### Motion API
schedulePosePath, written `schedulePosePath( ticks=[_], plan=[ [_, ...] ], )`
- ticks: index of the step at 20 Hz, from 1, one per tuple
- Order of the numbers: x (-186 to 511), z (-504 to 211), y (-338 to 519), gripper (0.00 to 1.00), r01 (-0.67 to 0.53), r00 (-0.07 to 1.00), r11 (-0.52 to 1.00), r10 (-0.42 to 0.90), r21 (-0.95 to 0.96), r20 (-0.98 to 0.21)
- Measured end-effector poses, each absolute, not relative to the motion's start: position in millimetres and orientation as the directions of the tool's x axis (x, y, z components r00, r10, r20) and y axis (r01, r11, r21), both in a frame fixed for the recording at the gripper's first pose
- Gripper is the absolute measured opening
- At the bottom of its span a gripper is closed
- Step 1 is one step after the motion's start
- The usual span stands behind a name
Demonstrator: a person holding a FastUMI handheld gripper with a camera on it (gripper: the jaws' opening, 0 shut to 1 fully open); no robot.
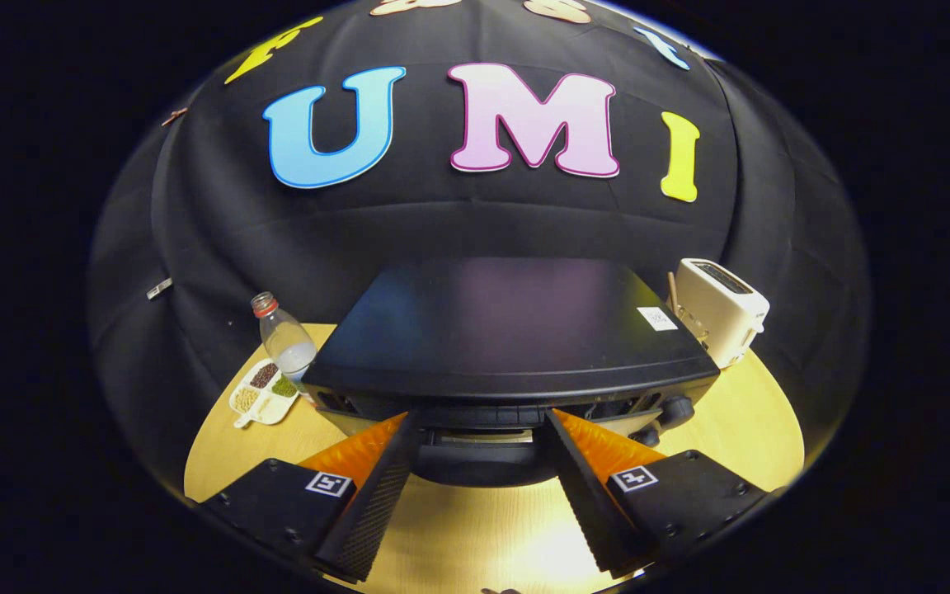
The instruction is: Open the toaster oven, put the food inside, and close the toaster oven door.
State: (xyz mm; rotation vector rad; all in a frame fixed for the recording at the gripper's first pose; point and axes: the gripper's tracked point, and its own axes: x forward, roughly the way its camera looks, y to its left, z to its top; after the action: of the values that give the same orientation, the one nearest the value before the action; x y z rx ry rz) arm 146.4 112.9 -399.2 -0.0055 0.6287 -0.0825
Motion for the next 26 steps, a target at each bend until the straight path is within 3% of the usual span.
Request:
schedulePosePath(
  ticks=[9,19,21,23,26],
  plan=[
    [25.0,-472.3,122.0,0.99,0.032,0.583,0.998,0.027,0.056,-0.812],
    [-1.5,-461.8,112.9,0.99,-0.015,0.560,0.994,0.101,0.112,-0.822],
    [0.5,-445.3,85.4,0.99,-0.022,0.585,0.994,0.098,0.105,-0.805],
    [1.8,-434.1,25.5,1.00,-0.012,0.618,1.000,0.015,0.009,-0.786],
    [-24.4,-432.2,-67.7,0.98,0.056,0.587,0.998,-0.063,-0.036,-0.808]
  ],
)
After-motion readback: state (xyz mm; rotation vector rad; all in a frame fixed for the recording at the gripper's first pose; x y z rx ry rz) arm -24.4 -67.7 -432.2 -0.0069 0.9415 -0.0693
